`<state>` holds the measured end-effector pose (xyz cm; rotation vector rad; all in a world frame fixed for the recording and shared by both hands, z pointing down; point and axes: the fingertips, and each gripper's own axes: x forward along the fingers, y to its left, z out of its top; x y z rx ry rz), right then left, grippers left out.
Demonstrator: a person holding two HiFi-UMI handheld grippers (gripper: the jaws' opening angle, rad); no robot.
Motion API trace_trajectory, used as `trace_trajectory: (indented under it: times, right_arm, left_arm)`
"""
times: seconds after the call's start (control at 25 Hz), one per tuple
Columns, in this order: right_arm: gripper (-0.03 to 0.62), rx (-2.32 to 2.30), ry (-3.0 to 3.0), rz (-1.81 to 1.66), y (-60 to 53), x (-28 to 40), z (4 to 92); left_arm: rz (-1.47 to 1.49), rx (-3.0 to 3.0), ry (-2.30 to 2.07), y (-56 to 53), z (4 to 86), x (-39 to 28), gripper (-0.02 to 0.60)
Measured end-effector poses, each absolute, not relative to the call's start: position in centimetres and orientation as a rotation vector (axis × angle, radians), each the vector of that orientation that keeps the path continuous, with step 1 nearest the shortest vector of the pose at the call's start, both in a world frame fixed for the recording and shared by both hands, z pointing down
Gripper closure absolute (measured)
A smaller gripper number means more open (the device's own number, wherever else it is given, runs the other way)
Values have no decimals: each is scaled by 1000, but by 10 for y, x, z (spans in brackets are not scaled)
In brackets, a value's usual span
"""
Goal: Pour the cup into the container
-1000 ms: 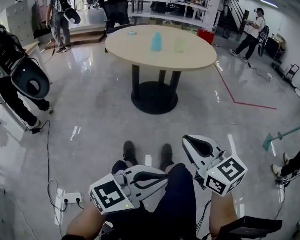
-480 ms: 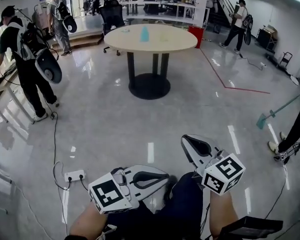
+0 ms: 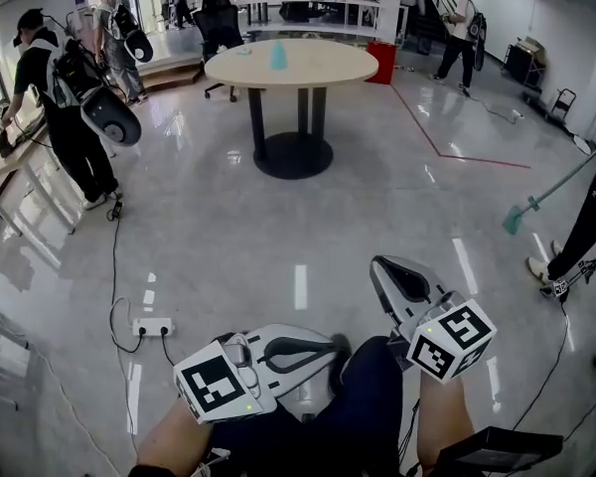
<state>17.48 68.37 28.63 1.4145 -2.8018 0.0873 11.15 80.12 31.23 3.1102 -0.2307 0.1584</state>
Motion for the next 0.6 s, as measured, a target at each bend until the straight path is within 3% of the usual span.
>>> trace_trajectory:
  times: [0.6]
  right_arm:
    - [589,1442,-2821,53,714,170,277]
  left_arm:
    - [114,3057,-645,774,295,55,583]
